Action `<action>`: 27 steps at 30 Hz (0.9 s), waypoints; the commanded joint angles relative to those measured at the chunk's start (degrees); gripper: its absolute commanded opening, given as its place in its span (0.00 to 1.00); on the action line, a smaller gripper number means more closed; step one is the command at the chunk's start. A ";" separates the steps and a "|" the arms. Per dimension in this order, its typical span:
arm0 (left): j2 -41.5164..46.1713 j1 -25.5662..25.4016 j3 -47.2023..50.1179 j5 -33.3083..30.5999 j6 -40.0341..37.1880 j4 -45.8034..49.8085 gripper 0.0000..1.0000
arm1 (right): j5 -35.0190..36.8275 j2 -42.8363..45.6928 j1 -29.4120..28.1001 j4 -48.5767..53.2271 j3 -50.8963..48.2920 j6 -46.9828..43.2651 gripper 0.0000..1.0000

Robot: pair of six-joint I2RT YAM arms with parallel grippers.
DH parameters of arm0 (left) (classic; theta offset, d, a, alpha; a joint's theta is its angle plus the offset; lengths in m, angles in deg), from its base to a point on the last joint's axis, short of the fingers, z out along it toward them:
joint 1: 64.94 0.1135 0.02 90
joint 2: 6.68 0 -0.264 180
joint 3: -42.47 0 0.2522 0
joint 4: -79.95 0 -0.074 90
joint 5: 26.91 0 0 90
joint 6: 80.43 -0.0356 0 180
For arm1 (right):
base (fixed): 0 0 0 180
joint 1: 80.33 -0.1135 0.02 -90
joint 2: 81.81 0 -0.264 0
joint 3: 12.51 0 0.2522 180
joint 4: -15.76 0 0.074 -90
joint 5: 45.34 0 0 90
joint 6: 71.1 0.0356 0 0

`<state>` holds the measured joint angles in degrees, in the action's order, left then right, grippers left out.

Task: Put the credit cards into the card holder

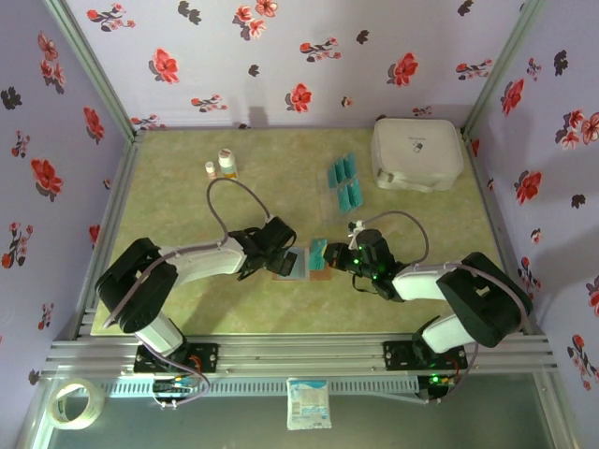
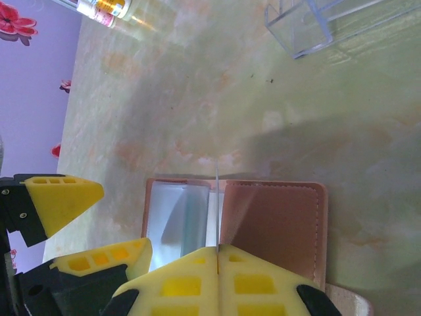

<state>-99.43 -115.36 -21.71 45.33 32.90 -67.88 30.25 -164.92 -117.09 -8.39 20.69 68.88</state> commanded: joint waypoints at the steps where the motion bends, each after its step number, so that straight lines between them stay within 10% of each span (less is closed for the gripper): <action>1: -0.77 -0.48 0.12 -2.89 -0.71 -0.57 1.00 | 0.74 -0.90 0.37 -0.63 -0.72 -0.57 0.00; 27: -0.06 -0.48 2.59 -6.43 2.94 1.94 1.00 | -1.07 -1.18 0.96 0.67 0.56 -0.84 0.00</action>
<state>-99.63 -115.46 -20.57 41.01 34.71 -67.88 29.85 -166.67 -116.74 -9.20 20.21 68.88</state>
